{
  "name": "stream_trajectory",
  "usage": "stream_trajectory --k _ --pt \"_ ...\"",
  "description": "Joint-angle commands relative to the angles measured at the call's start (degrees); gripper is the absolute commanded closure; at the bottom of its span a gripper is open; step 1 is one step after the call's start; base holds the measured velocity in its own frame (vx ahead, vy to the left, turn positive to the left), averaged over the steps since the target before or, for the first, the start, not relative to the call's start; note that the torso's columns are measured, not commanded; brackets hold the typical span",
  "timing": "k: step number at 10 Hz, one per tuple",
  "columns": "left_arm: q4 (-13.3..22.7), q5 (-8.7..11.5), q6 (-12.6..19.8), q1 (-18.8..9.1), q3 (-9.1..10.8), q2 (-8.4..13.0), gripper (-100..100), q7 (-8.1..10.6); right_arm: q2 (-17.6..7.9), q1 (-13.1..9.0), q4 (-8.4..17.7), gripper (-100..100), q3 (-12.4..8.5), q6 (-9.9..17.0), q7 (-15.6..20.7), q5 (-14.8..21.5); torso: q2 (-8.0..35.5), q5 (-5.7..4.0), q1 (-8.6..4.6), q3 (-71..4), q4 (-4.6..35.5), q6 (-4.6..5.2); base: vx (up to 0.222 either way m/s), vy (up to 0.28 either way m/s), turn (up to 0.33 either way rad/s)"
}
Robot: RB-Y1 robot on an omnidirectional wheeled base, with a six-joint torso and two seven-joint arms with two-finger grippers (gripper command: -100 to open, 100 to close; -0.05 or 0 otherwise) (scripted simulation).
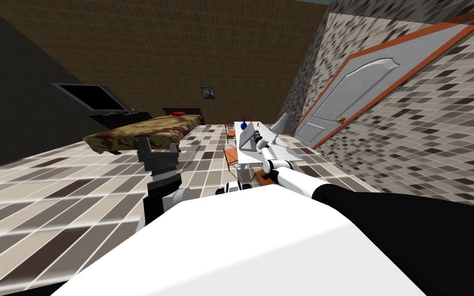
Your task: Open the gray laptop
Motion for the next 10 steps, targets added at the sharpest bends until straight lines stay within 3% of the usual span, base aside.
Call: stream_trajectory --k 1,2,4,7,10 --pt "0.0 0.0 0.0 0.0 0.0 0.0 0 0.0 -1.49 2.01 1.25 100 -3.42 3.97 -0.15 -3.44 -0.05 -0.03 -0.06 -0.03 -0.05 0.04 0.014 -0.022 0.072" --pt "0.0 0.0 0.0 0.0 0.0 0.0 0 0.0 -1.49 2.01 1.25 100 -3.31 3.97 -0.15 -3.44 -0.1 -0.04 -0.1 -0.07 -0.06 0.02 0.009 -0.02 0.013" --pt "0.0 0.0 0.0 0.0 0.0 0.0 0 0.0 -3.23 3.71 2.64 100 -6.1 7.37 -0.93 -6.77 -0.15 -0.02 0.02 -0.09 -0.09 -0.05 0.018 -0.019 0.064" --pt "0.0 0.0 0.0 0.0 0.0 0.0 0 0.0 -4.09 4.57 3.34 100 -7.44 9.07 -1.32 -8.44 -0.05 0.01 0.02 -0.03 -0.02 0.01 0.011 -0.016 0.032" --pt "0.0 0.0 0.0 0.0 0.0 0.0 0 0.0 -5.82 6.27 4.72 100 -10.11 12.47 -2.11 -11.78 0.03 0.05 0.07 0.03 0.06 -0.03 0.011 -0.014 0.043"
